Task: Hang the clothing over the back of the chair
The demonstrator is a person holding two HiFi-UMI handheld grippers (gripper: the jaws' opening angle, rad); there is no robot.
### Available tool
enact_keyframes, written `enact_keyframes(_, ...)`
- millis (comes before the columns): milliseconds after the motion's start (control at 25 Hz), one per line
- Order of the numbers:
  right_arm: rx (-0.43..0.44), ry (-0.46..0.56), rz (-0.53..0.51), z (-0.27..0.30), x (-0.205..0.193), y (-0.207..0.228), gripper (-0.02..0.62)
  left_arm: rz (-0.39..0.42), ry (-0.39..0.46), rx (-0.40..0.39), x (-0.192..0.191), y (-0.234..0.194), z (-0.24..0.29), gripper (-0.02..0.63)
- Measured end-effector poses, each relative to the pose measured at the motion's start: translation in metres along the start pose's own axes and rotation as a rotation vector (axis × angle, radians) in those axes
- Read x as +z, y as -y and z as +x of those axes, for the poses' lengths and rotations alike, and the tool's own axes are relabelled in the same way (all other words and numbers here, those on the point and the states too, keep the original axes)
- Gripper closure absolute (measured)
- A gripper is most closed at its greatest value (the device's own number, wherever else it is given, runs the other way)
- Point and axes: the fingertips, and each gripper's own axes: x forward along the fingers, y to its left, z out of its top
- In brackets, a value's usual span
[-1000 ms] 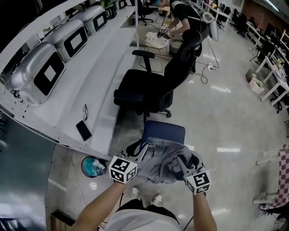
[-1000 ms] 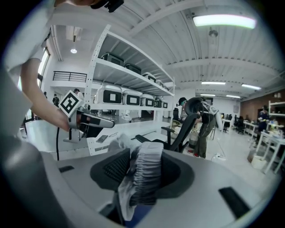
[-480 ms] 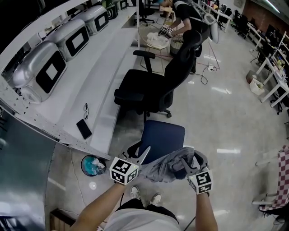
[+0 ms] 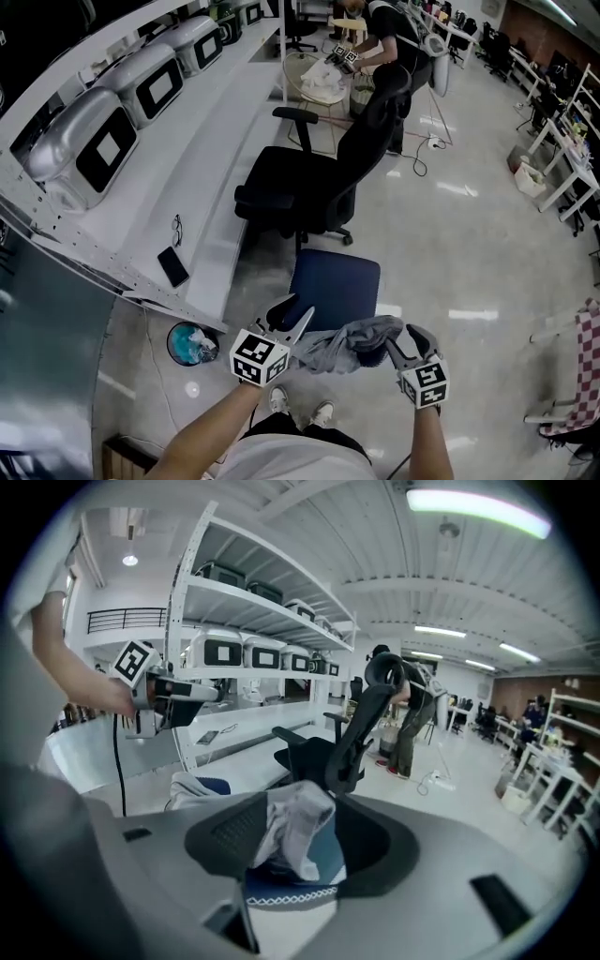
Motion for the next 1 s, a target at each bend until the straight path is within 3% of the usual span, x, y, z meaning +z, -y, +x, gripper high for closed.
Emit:
enact_keyframes(160, -0.014, 0.01, 0.009, -0.016, -0.007, 0.0, 0.365, 0.003, 0.001, -0.002, -0.003, 0.013, -0.006, 0.471)
enact_keyframes(480, 0.017, 0.121, -0.01, -0.029, 0.02, -0.034, 0.368, 0.021, 0.003, 0.054, -0.008, 0.034, -0.027, 0.483)
enact_keyframes(560, 0.023, 0.16, -0.029, -0.035, 0.031, -0.044, 0.401, 0.03, 0.008, 0.071, -0.007, 0.039, -0.035, 0.517)
enact_keyframes(640, 0.029, 0.199, -0.052, -0.042, 0.041, -0.052, 0.502, 0.043, 0.016, 0.079, -0.006, 0.048, -0.042, 0.552)
enact_keyframes(1000, 0.1, 0.3, -0.058, -0.069, 0.053, -0.08, 0.566, 0.07, 0.045, 0.105, -0.001, 0.092, -0.074, 0.595)
